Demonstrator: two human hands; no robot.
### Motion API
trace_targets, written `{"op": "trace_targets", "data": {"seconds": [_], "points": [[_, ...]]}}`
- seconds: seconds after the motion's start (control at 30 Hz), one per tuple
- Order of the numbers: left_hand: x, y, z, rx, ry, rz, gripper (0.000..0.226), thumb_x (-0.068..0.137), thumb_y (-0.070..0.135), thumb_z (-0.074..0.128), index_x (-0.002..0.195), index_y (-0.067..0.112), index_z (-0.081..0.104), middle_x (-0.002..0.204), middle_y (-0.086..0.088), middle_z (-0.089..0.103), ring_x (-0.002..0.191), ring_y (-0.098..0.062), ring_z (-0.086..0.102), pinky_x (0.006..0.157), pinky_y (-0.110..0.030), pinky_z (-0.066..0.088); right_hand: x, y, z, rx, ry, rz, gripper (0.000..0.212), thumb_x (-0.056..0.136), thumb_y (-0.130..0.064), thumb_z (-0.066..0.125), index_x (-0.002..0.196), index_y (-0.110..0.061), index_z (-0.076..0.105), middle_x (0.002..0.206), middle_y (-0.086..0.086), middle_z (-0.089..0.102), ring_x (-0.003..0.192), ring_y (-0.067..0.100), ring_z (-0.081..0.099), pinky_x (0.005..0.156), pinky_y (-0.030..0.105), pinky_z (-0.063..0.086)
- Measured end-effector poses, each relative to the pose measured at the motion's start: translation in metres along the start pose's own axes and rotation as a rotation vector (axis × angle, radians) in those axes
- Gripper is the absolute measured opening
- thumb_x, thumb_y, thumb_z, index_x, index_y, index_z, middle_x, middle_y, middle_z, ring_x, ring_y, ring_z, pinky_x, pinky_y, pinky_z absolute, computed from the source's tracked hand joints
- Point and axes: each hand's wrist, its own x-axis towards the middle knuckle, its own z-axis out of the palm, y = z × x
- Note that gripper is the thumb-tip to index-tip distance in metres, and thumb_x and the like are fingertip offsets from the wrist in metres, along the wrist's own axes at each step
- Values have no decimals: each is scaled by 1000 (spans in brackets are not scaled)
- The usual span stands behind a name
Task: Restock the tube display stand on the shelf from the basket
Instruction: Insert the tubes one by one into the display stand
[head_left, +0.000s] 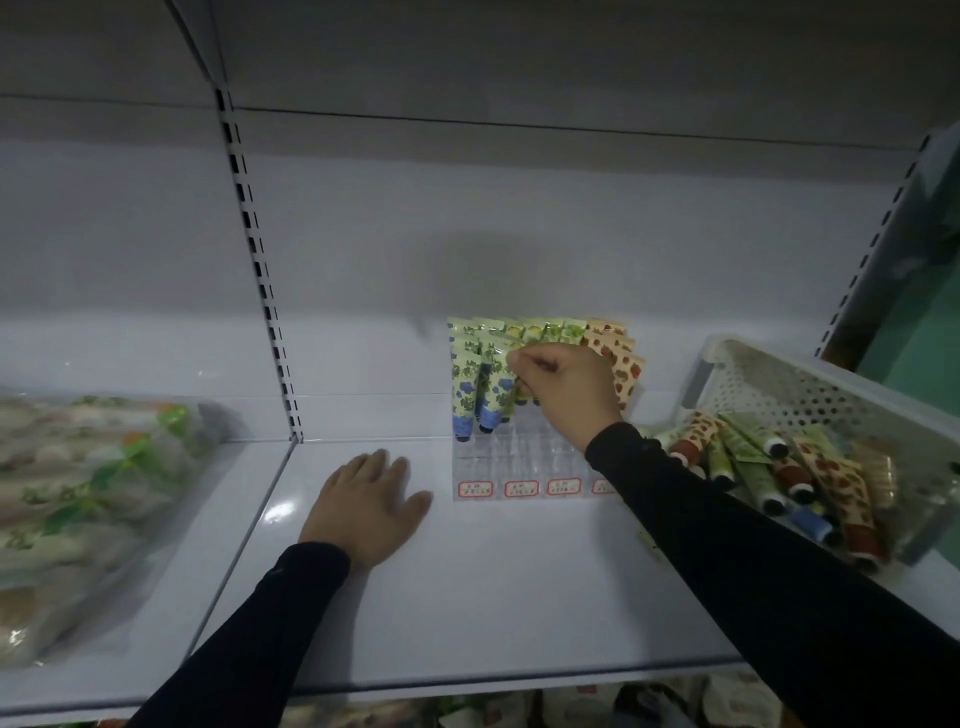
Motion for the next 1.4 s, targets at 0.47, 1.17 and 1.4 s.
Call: {"op": "trace_targets", "data": {"seconds": [0.47,1.17,1.4], "points": [[1,1,0,0,16,-1,87,70,69,9,122,15,54,129,-6,52,125,-22,41,105,-33,30,-8,1,10,-82,12,-80,23,92,-28,63,91,-9,77,80,5,74,73,19,67,75,32,55],[7,-4,8,-20,50,25,66,77,65,20,106,17,54,109,1,54,111,-19,47,97,-34,38,7,0,15,-165,-45,-84,24,91,-32,65,88,-10,76,76,-4,71,69,7,63,74,20,51],[8,-9,12,-17,52,27,60,80,66,23,104,20,52,104,4,52,107,-17,46,94,-32,38,11,0,19,-165,-57,-74,26,90,-32,66,87,-9,76,78,0,72,71,9,64,75,22,52]]}}
